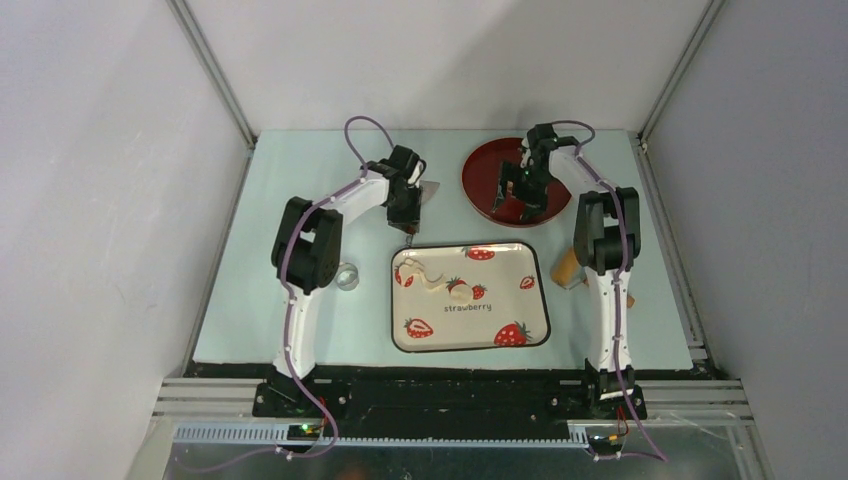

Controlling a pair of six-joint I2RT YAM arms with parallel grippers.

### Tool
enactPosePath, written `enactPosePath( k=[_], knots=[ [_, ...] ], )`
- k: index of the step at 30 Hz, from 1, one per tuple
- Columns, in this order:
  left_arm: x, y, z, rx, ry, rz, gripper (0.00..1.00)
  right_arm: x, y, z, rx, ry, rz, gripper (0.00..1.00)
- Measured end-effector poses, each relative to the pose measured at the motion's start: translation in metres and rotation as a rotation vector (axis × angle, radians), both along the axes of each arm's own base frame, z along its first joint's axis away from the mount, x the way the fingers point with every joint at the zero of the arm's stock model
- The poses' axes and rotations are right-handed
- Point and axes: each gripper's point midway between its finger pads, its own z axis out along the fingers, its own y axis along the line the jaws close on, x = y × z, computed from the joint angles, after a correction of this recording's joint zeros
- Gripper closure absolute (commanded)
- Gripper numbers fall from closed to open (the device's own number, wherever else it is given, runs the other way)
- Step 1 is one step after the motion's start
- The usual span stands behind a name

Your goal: Roll out the dumpling wrappers from the dough

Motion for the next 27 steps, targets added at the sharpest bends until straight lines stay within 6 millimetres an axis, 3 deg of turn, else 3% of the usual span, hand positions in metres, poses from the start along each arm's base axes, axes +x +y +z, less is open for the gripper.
enactPosePath(
  k=[2,7,18,20,27],
  knots=[
    [-0.001,0.002,-0.002,0.009,0.005,0.005,0.84,-0.003,0.000,0.000,0.005,0.003,0.001,0.11],
    [-0.001,0.002,-0.002,0.016,0.005,0.005,0.99,-0.018,0.002,0.001,0.024,0.014,0.009,0.11],
    [-0.001,0.005,0.009,0.029,-0.017,0.002,1.00,-0.056,0.009,0.002,0.039,0.039,0.036,0.11],
    [-0.001,0.005,0.021,0.020,-0.037,0.001,1.00,-0.061,0.012,0.002,0.038,0.047,0.042,0.11],
    [0.003,0.003,0.108,-0.057,-0.212,-0.014,1.00,-0.062,0.015,0.006,0.041,0.044,0.048,0.11]
  ],
)
